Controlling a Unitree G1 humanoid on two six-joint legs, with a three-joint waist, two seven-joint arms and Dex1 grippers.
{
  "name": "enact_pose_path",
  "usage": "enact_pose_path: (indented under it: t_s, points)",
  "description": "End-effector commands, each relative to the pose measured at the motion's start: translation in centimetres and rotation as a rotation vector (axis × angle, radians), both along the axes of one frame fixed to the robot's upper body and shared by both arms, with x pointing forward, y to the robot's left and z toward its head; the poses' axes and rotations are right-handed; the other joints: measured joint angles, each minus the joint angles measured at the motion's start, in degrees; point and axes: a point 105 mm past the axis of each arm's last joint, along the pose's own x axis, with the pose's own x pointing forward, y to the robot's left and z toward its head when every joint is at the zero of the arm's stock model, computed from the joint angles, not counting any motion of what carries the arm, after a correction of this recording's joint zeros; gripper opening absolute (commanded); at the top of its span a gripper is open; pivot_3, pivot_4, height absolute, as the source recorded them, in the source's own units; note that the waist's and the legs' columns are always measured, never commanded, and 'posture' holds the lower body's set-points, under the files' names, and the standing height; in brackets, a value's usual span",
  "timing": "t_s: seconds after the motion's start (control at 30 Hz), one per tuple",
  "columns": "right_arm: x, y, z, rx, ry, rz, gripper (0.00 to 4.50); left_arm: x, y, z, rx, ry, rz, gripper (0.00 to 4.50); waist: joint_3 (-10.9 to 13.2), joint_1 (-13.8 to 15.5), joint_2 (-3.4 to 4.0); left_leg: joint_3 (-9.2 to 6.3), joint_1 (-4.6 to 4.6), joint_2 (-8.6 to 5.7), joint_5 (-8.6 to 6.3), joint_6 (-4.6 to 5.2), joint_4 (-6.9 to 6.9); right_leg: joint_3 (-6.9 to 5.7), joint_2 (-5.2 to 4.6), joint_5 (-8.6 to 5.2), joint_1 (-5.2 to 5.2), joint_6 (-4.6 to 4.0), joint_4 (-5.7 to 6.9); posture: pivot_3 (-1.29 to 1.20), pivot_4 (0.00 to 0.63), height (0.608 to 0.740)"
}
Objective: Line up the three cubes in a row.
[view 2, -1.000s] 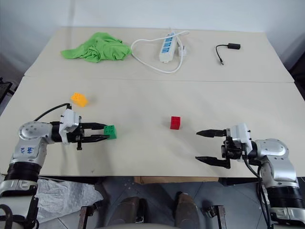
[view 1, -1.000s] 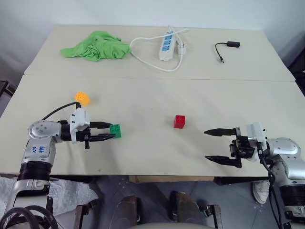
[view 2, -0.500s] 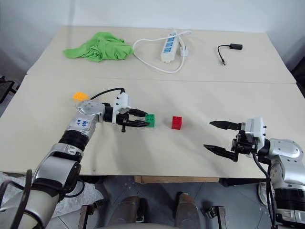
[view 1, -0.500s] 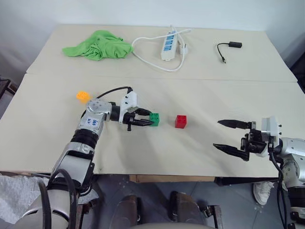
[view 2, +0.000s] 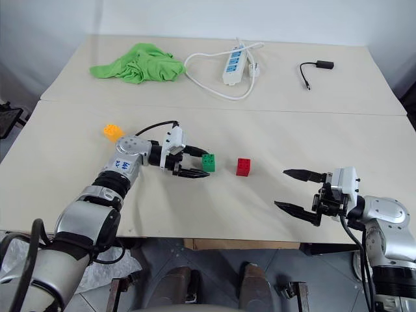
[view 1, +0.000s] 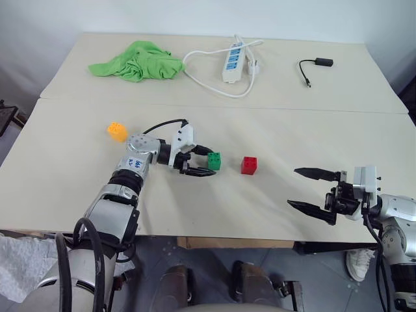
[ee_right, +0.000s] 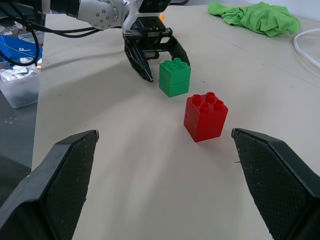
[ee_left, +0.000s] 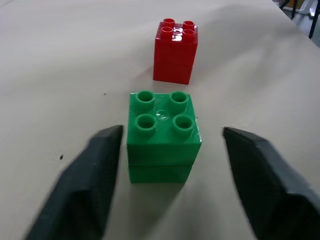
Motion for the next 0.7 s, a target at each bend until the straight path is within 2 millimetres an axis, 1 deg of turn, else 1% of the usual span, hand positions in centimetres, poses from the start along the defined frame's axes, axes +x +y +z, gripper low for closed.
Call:
enact_pose_path:
  t_s: [0.03,0.07,0.17,0.23,0.33,0.37,0.4,0.5,0.53,0.6,0.67,0.7]
  points:
    - [0.3,0.5,0.7,0.028,-0.034,0.016,4.5,0.8,0.7,2.4,-0.053,-0.097,0.035,4.48,0.0,-0.01,0.0,0.0,0.0,0.0,0.0,0.0,0.0,0.0,0.0,0.0,0.0,0.0,0.0,0.0,0.15,0.74]
    - [0.3,0.6,0.7,0.031,-0.035,0.019,4.5,0.9,0.8,2.6,-0.063,-0.103,0.038,4.48,0.0,-0.02,0.0,0.0,0.0,0.0,0.0,0.0,0.0,0.0,0.0,0.0,0.0,0.0,0.0,0.0,0.15,0.74]
    - [0.8,1.6,1.4,0.071,-0.037,0.044,4.5,0.4,3.3,3.9,-0.135,-0.14,0.049,4.48,0.0,-0.24,0.0,0.0,0.0,0.01,0.0,0.0,0.0,0.0,0.0,0.0,-0.01,0.0,0.0,0.0,0.15,0.74]
    - [1.3,2.1,1.9,0.095,-0.022,0.045,4.5,-0.2,5.2,4.2,-0.168,-0.153,0.071,4.48,-0.01,-0.89,0.01,0.01,0.01,0.04,0.0,-0.01,-0.01,0.01,0.0,0.0,-0.04,-0.01,0.02,0.0,0.15,0.74]
    - [1.5,3.3,2.4,0.13,-0.004,0.08,4.5,-1.9,9.0,3.6,-0.216,-0.179,0.176,4.48,-0.02,-1.66,0.03,-0.03,0.01,0.06,0.0,-0.01,-0.02,-0.01,0.0,-0.02,-0.05,-0.03,0.07,0.0,0.15,0.74]
    - [1.7,3.8,2.7,0.144,-0.013,0.091,4.5,-2.7,10.9,3.3,-0.238,-0.201,0.257,4.48,-0.02,-1.91,0.03,-0.03,0.02,0.08,-0.01,-0.02,-0.03,0.0,-0.01,-0.02,-0.06,-0.03,0.06,0.0,0.15,0.74]
    - [1.8,4.2,2.9,0.156,-0.024,0.096,4.5,-3.4,12.2,3.0,-0.257,-0.212,0.33,4.48,-0.01,-2.39,0.03,-0.17,0.08,0.13,-0.02,-0.01,-0.04,0.0,-0.02,-0.02,-0.06,-0.03,0.06,0.0,0.15,0.74]
    - [2.3,4.8,3.6,0.18,-0.071,0.085,4.5,-5.6,15.5,2.6,-0.307,-0.255,0.55,4.48,0.01,-2.71,0.0,-0.5,0.15,0.24,-0.07,-0.03,-0.09,-0.05,-0.09,-0.03,-0.06,-0.06,0.15,0.0,0.15,0.74]
    - [2.4,4.9,3.9,0.184,-0.085,0.084,4.5,-6.5,17.1,2.6,-0.352,-0.268,0.662,4.48,0.03,-2.48,-0.04,-0.54,0.15,0.25,-0.08,-0.02,-0.08,-0.05,-0.14,-0.03,-0.05,-0.06,0.19,0.0,0.15,0.74]
    - [2.5,5.2,4.0,0.167,-0.11,0.092,4.5,-8.9,19.1,1.9,-0.356,-0.281,0.81,4.48,0.03,-2.3,-0.04,-0.61,0.13,0.24,-0.14,0.04,0.01,-0.03,-0.23,-0.03,-0.02,-0.06,0.27,0.0,0.15,0.74]
    - [2.4,5.5,3.7,0.138,-0.095,0.113,4.5,-10.9,20.7,1.2,-0.36,-0.297,0.951,4.48,0.03,-1.86,-0.03,-0.64,0.23,0.2,-0.25,0.08,0.03,0.01,-0.33,-0.02,0.07,-0.07,0.29,0.0,0.15,0.74]
    - [2.3,5.7,3.6,0.127,-0.093,0.122,4.5,-11.9,22.3,0.9,-0.394,-0.307,1.074,4.48,0.03,-1.57,-0.03,-0.64,0.27,0.2,-0.29,0.08,0.03,0.02,-0.34,-0.02,0.09,-0.07,0.26,0.0,0.15,0.74]
